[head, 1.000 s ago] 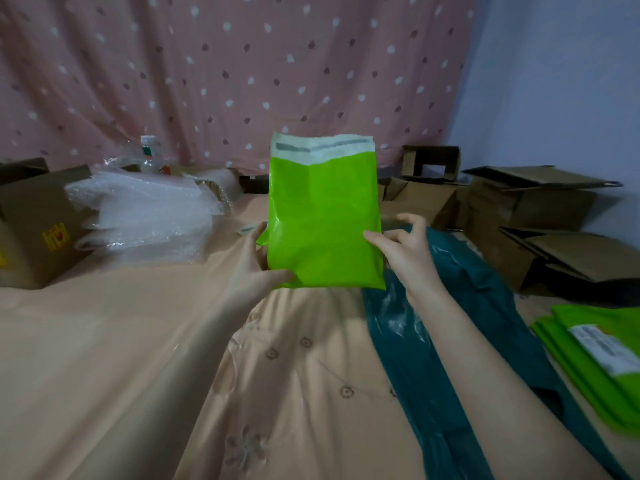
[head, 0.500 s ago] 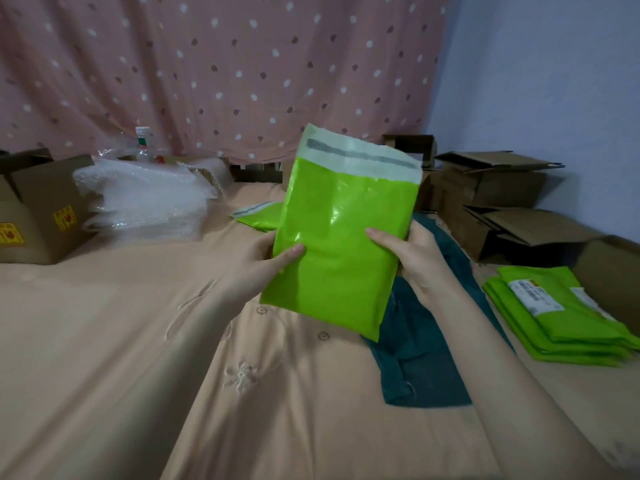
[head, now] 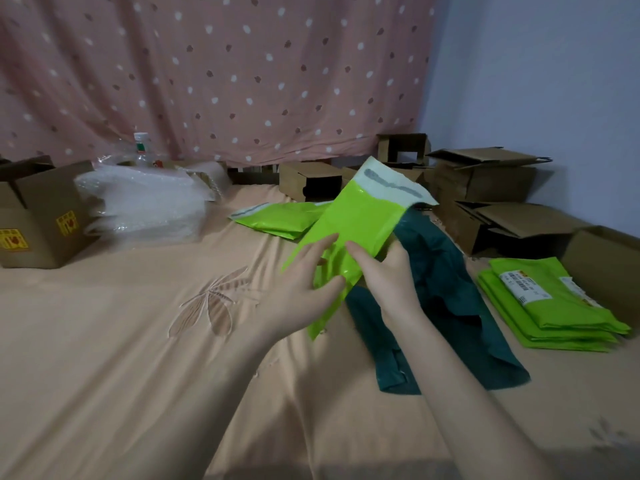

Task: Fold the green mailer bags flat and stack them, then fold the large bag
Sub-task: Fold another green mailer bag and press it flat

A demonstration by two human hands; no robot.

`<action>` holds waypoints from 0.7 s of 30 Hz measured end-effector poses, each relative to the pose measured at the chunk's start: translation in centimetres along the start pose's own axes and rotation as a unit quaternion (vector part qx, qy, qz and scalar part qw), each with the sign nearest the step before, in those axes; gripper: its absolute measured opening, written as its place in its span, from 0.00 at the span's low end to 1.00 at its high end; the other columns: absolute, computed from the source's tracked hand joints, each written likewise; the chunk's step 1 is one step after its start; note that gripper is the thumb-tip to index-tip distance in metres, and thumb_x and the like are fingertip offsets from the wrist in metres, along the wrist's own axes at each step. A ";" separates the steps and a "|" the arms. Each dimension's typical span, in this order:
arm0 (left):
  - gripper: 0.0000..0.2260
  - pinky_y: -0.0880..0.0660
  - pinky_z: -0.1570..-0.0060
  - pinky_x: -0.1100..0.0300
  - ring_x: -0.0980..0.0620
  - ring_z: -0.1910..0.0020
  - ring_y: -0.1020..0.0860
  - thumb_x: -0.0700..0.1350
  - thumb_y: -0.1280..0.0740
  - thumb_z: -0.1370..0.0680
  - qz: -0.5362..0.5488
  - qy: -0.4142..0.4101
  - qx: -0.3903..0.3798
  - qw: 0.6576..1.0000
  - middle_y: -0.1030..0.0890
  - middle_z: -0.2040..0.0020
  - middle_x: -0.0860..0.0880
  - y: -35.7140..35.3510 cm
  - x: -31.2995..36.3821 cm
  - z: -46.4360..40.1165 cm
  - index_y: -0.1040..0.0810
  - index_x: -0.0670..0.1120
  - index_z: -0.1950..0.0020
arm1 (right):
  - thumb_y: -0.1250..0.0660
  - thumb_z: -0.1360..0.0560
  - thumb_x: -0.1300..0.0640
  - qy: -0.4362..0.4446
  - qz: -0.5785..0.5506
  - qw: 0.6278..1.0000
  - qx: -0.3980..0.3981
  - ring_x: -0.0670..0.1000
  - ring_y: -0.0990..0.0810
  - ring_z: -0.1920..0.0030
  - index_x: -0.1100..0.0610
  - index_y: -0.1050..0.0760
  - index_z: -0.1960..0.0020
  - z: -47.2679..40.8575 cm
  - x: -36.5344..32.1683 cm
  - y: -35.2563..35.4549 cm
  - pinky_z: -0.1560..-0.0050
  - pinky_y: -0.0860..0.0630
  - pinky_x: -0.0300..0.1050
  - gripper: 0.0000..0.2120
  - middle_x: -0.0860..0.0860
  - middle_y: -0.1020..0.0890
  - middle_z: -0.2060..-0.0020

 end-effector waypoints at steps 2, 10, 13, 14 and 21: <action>0.32 0.36 0.35 0.62 0.59 0.32 0.35 0.51 0.38 0.29 0.029 -0.007 -0.030 0.999 0.34 0.29 0.56 -0.4 0.3 0.2 0.42 0.53 0.25 | 0.28 0.35 0.42 0.002 0.000 1.000 -0.030 0.49 0.20 0.45 0.44 0.26 0.45 0.4 0.0 -0.7 0.43 0.23 0.57 0.20 0.45 0.18 0.48; 0.09 0.27 0.56 0.70 0.64 0.54 0.22 0.40 0.34 0.25 0.092 -0.006 0.134 0.987 0.20 0.52 0.55 0.6 -1.8 -0.6 0.23 0.47 0.45 | 0.35 0.23 0.56 0.022 -0.022 0.985 -0.173 0.39 0.21 0.46 0.53 0.29 0.36 2.1 -0.3 -2.4 0.43 0.25 0.37 0.16 0.45 0.21 0.42; 0.05 0.27 0.56 0.61 0.56 0.57 0.23 0.41 0.36 0.23 0.092 0.037 0.173 0.980 0.19 0.55 0.50 1.7 -3.1 -0.9 0.23 0.49 0.51 | 0.35 0.23 0.58 0.019 0.029 0.986 -0.164 0.38 0.23 0.45 0.52 0.30 0.35 1.6 0.3 -1.9 0.42 0.25 0.38 0.17 0.46 0.25 0.38; 0.05 0.28 0.56 0.61 0.56 0.57 0.24 0.41 0.37 0.22 0.107 0.054 0.179 0.976 0.20 0.57 0.51 2.1 -3.4 -0.8 0.24 0.50 0.53 | 0.34 0.24 0.59 0.021 0.045 0.989 -0.142 0.41 0.23 0.46 0.52 0.29 0.36 1.3 0.6 -1.6 0.43 0.24 0.41 0.17 0.48 0.25 0.38; 0.13 0.25 0.46 0.66 0.61 0.47 0.23 0.39 0.40 0.20 0.285 0.080 0.117 0.948 0.22 0.43 0.55 3.4 -5.8 -0.4 0.30 0.50 0.36 | 0.30 0.27 0.58 -0.073 0.006 0.996 -0.060 0.49 0.19 0.68 0.51 0.38 0.31 -1.0 2.3 0.4 0.64 0.19 0.42 0.28 0.51 0.29 0.38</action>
Point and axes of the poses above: each hand's wrist, its own z-axis away from the middle knuckle, its own y-axis out of the back of the hand, x = y × z, the point moved 2 cm from there along -z, towards the middle knuckle
